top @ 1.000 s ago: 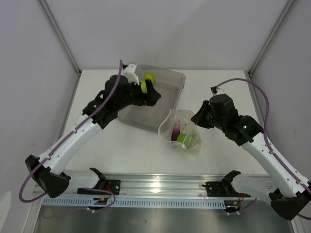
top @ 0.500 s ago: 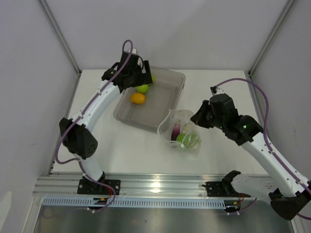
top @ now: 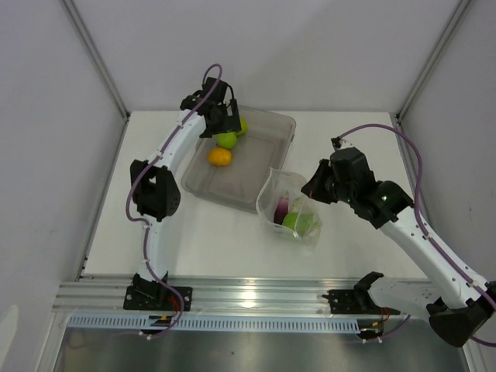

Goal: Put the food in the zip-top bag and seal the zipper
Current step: Adjust the bin at the center of the board.

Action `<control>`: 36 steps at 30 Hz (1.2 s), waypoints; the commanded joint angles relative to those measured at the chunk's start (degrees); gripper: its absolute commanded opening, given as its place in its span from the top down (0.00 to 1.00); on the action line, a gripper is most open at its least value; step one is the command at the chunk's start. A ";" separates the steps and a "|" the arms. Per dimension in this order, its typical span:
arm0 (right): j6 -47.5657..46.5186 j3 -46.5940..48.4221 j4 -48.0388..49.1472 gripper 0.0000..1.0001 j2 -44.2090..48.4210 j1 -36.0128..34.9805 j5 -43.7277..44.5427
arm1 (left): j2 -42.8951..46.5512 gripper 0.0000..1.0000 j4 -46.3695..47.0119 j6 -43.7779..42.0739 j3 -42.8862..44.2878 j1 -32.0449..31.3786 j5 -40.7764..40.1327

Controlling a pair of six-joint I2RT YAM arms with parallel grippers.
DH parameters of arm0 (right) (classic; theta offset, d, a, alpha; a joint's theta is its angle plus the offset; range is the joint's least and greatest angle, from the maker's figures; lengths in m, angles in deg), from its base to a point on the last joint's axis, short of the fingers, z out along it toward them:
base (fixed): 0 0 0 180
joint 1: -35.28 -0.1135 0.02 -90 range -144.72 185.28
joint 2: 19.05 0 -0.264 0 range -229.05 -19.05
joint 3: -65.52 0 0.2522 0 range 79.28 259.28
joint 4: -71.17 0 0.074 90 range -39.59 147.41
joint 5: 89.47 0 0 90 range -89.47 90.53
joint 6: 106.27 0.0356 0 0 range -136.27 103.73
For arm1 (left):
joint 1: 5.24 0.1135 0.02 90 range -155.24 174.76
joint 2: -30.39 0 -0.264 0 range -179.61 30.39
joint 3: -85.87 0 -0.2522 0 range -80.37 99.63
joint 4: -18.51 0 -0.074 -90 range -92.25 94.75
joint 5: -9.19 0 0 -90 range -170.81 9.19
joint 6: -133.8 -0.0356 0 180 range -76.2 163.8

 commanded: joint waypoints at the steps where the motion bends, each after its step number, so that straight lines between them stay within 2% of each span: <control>1: -1.12 -0.48 2.63 1.00 0.02 0.28 -0.52 | -2.27 0.03 -3.05 -1.57 5.65 1.55 3.63; 7: -1.29 -1.45 3.51 1.00 0.10 0.37 -0.69 | -5.70 0.02 -4.72 2.47 7.85 3.13 12.07; 15: -1.56 -2.06 3.33 1.00 0.63 0.63 -0.52 | -9.83 0.04 -8.67 6.08 9.17 3.31 9.71; 17: -1.64 -2.68 3.60 1.00 1.16 0.81 -0.35 | -10.53 0.04 -10.96 8.01 8.65 3.31 5.76; 23: -1.56 -4.43 4.83 1.00 1.42 1.07 -0.87 | -11.06 0.01 -13.86 13.37 7.42 3.66 0.57; 31: -1.21 -5.93 6.23 1.00 2.13 1.16 -0.26 | -14.14 0.00 -16.50 15.49 9.53 4.71 2.84; 36: -0.33 -7.51 8.52 1.00 3.09 1.16 -0.34 | -15.55 0.00 -17.83 17.16 11.11 4.71 0.47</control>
